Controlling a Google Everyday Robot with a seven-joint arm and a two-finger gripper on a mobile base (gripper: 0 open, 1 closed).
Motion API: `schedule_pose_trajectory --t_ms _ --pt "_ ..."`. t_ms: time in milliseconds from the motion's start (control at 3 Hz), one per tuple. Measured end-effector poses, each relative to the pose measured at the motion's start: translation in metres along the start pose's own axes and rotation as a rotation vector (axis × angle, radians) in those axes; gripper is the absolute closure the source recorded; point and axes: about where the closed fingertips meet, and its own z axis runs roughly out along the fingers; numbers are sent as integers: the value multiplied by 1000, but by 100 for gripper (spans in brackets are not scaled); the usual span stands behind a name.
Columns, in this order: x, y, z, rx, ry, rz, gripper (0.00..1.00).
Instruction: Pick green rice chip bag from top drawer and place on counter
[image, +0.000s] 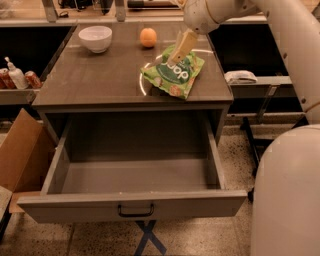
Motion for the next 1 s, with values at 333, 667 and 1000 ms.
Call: schedule_pose_trajectory --t_ms 333,667,1000 --pt "9 3 -13 17 5 20 0" --pt "20 9 -35 55 11 52 0" --pt "31 18 -57 93 13 89 0"
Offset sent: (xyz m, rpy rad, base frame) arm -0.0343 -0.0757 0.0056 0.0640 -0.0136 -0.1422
